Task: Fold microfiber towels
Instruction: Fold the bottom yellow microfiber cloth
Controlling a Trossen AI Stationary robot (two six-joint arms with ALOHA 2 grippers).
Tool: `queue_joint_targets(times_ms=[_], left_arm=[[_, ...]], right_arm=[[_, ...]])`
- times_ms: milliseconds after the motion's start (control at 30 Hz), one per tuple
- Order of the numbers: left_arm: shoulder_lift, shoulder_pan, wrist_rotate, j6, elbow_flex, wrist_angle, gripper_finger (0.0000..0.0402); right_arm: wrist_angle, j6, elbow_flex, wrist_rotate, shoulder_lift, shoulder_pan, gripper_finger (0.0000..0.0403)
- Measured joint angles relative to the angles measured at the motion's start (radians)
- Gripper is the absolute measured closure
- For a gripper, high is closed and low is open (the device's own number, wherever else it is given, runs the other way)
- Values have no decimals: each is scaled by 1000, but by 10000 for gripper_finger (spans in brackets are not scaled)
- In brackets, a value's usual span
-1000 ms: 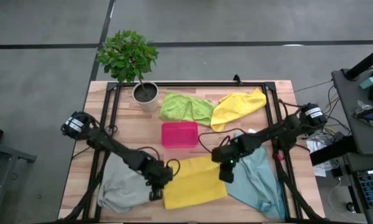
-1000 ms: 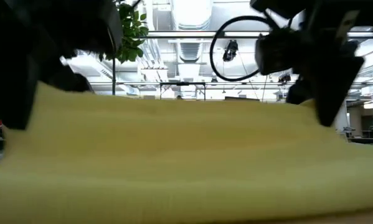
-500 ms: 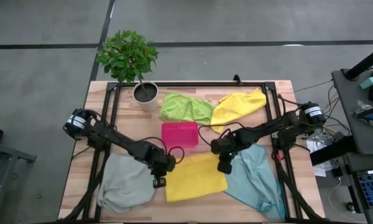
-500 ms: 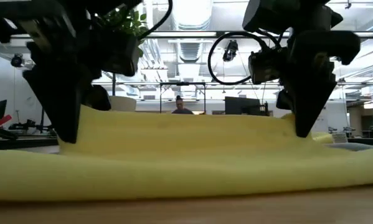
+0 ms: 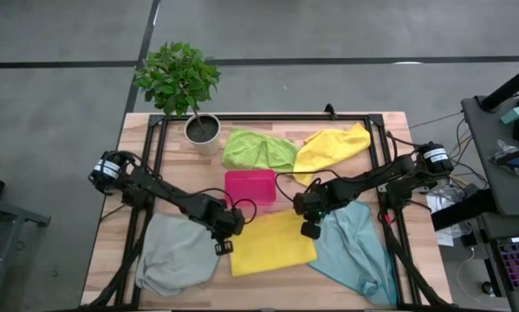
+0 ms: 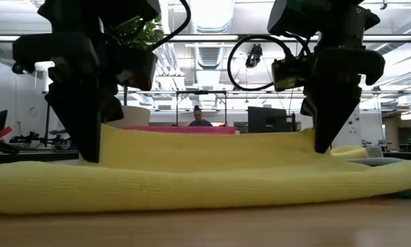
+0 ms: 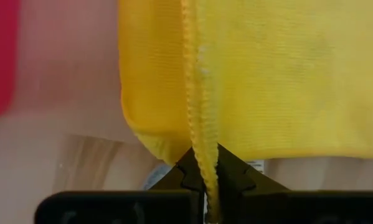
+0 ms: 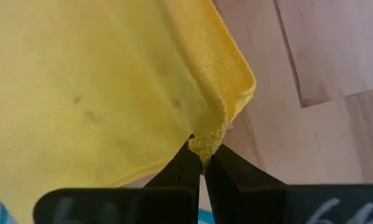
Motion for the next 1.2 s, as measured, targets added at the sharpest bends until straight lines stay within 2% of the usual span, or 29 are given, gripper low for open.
queue_joint_targets(times_ms=[100,200,433,567,733,900,1067,1200], left_arm=[[0,-1,-30,0,0,0,393],[0,-1,-52,0,0,-1,367],[-2,-1,-89,-25,0,-69,292],[-4,-1,-85,-28,0,-105,268],[-4,-1,-83,-27,19,-131,261],[-19,-1,-62,-27,51,-182,260],[-44,-17,-50,-35,76,-184,260],[-51,-55,-50,-36,112,-163,260]], right_arm=[[1,2,0,2,0,0,393],[2,13,0,49,0,0,383],[3,19,0,108,0,-1,332],[2,22,3,115,0,-5,302],[-20,22,14,141,-7,-5,280],[-26,32,18,144,-47,9,275],[-20,38,18,171,-113,83,284],[9,65,12,250,-145,176,290]])
